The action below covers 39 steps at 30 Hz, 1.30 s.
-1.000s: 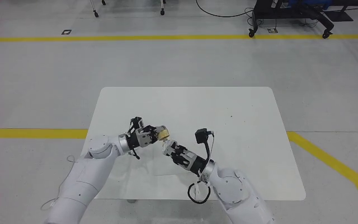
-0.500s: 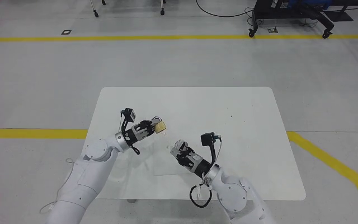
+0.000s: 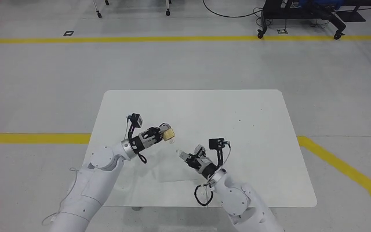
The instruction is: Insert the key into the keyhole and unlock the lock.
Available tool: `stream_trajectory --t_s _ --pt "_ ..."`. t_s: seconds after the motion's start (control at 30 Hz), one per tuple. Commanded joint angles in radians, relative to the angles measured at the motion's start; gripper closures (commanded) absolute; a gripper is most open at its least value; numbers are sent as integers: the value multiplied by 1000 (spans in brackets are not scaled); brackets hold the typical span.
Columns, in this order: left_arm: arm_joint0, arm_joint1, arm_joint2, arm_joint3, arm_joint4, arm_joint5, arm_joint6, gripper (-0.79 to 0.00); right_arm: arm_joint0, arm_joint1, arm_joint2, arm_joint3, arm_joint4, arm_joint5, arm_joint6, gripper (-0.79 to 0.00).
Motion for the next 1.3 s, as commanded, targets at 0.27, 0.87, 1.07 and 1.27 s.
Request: stream_trajectory --t_s 0.27,0.87,1.07,1.27 --pt "7 0 -1 -10 7 1 -9 0 65 -23 -61 132 224 -194 -14 -391" --pt "12 1 -12 -17 14 -11 -17 0 129 -48 -89 233 415 -302 12 -234" --pt "16 3 -17 -22 15 -11 -15 0 160 -58 -103 286 498 -320 59 -169" --pt "17 3 -19 -26 18 -15 -20 0 176 -68 -110 328 631 -355 109 -80"
